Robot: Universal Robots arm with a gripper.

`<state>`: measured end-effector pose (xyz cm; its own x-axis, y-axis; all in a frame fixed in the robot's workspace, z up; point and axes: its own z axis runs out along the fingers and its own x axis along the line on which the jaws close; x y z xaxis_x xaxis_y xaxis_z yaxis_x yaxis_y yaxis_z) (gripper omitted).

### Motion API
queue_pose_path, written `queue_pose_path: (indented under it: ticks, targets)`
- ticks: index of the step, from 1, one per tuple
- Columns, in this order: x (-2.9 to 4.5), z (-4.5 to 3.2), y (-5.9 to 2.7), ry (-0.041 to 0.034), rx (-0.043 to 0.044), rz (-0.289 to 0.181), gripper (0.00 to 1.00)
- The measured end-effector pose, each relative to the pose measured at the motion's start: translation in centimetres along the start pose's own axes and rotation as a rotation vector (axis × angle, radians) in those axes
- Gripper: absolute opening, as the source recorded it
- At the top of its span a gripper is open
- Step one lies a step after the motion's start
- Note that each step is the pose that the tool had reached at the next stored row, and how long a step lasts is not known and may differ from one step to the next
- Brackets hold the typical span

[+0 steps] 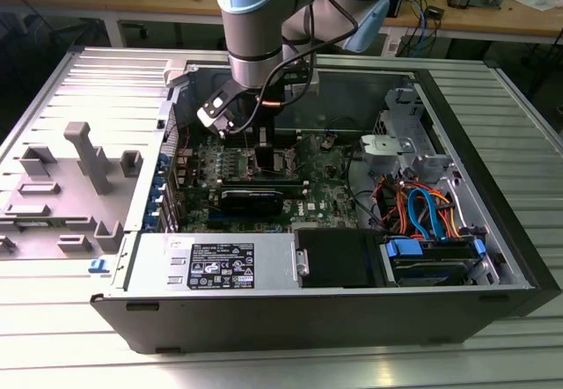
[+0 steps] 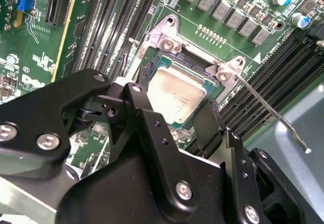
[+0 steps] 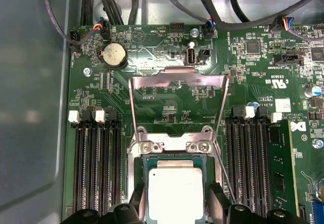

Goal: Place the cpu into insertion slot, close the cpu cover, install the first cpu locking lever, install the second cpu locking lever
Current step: 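Place the cpu into insertion slot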

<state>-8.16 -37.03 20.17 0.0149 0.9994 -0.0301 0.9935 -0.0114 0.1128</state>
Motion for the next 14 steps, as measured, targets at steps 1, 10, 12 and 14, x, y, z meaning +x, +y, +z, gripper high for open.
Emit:
queue_pose_path:
  ticks: [1,10,12,14]
  targets:
    - [0.00,0.01,-0.06,0.0001,0.0007,0.000,0.61]
    - [0.10,0.16,-0.23,0.0000,0.0070,0.000,0.61]
    - [0.14,0.18,-0.24,0.0001,0.0082,0.000,0.61]
    - [0.19,0.21,-0.24,0.0003,0.0097,0.000,0.61]
